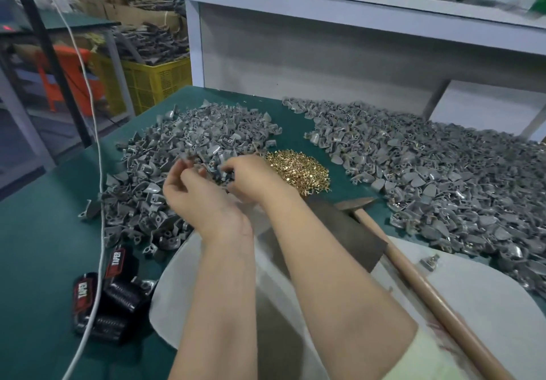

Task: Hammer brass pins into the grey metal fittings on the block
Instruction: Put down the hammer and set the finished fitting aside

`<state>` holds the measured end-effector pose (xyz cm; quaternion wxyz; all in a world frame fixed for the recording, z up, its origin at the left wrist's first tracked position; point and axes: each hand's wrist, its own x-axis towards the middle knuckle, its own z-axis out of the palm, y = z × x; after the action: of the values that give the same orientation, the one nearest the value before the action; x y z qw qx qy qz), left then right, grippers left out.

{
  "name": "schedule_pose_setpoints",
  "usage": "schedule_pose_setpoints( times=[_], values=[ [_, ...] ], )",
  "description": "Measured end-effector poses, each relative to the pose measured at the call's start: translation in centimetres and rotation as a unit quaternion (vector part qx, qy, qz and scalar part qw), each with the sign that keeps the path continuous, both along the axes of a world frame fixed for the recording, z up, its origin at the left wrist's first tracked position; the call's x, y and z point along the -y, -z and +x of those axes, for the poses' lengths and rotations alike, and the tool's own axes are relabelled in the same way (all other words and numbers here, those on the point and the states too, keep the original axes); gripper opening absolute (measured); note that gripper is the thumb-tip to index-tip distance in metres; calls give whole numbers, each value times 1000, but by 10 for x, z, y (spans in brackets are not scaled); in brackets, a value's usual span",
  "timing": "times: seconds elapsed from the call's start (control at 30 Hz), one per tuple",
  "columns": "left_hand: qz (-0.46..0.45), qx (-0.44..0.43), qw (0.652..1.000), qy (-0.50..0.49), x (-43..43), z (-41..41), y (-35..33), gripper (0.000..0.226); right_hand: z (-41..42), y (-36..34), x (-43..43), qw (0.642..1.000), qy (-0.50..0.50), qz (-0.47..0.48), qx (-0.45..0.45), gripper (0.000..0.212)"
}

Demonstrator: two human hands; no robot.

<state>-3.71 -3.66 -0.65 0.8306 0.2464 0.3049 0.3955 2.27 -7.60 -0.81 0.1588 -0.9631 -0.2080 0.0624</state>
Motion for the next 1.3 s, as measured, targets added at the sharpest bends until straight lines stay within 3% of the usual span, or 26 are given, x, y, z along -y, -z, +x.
schedule_pose_setpoints(
  times=[0.07, 0.2, 0.4, 0.47, 0.63, 0.7, 0.9, 1.03, 1.2, 1.3],
  values=[
    [-2, -2, 1000, 0, 0, 2, 1, 27, 0, 9, -10, 999, 28, 15, -16, 35],
    [-7, 0, 1000, 19, 4, 3, 0, 26, -2, 12, -13, 988, 66, 131, -44, 32],
    [24, -23, 999, 31, 7, 0, 0, 25, -2, 10, -6, 992, 45, 89, 74, 17],
    [65, -36, 995, 60, 9, -1, 0, 23, 1, 1, 6, 985, 66, 133, 85, 16],
    [190, -52, 952, 233, 26, -2, 0, 24, -3, -24, 50, 948, 88, 307, 11, 15],
    [210, -57, 927, 304, 30, -4, 0, 19, -7, -23, 62, 942, 91, 322, 9, 16],
    [319, -123, 902, 265, 28, 1, 11, 13, -10, -12, 73, 922, 108, 370, -26, 25],
    [360, -174, 887, 231, 23, 6, 18, 22, -5, -8, 75, 932, 142, 331, -32, 23],
    [377, -193, 885, 196, 20, 8, 20, 21, 0, -10, 86, 983, 154, 96, 23, 10],
    [379, -154, 890, 202, 23, 6, 18, 15, 5, -5, 75, 990, 140, -29, -15, 19]
  ],
)
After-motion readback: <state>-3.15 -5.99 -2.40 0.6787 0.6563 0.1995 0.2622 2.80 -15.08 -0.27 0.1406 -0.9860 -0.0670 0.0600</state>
